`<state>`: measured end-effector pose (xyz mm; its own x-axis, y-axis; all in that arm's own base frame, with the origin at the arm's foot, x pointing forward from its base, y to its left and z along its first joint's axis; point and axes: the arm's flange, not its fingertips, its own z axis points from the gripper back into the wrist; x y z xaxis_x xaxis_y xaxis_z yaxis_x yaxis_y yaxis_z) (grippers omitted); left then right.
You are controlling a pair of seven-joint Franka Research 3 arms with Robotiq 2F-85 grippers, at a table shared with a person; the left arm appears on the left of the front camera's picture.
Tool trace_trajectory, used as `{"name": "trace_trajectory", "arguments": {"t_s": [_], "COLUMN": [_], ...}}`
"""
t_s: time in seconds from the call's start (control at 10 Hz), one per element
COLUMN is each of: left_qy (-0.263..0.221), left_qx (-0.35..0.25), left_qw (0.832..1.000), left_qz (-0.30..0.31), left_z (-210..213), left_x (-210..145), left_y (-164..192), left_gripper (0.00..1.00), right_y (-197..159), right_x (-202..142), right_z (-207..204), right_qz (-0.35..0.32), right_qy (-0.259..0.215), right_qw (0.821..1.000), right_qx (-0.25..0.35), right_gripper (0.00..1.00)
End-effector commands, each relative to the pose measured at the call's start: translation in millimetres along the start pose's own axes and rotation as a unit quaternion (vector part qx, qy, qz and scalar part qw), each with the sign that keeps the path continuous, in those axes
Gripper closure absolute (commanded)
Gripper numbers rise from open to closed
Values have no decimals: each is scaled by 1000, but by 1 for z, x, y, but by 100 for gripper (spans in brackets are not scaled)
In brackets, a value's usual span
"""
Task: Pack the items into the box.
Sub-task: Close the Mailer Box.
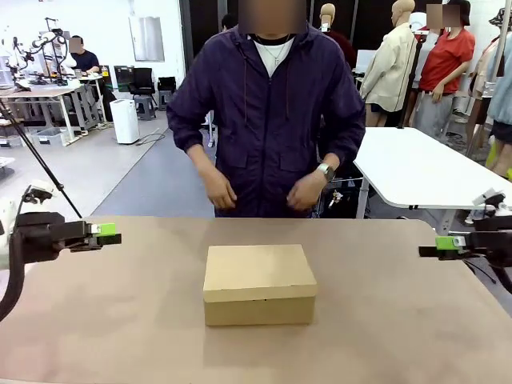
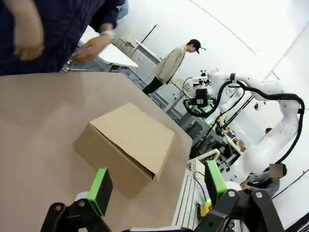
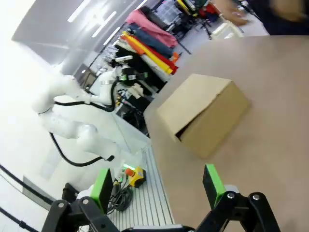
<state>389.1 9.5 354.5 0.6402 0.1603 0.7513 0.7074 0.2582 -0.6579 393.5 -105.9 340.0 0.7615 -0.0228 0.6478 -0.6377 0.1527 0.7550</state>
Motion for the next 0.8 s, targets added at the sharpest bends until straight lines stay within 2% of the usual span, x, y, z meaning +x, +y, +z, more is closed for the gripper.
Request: {"name": "trace_trajectory", "arguments": {"t_s": [0.0,0.7], "left_qy": [-18,-18], "left_qx": [16,16], "left_qw": [999,999], "left_qz": [-28,-28], "left_z": [-5,-5], "left_x": [9,9], "left_y": [-1,-1], "left_gripper": [0,0], "right_y": [8,8], "right_x": [4,4], "right_z": [-10,-10], "right_qz": [8,8], "right_qy": [8,8], "right_qw": [1000,1000], "right_qx": [22,22], "right_gripper": [0,0]}}
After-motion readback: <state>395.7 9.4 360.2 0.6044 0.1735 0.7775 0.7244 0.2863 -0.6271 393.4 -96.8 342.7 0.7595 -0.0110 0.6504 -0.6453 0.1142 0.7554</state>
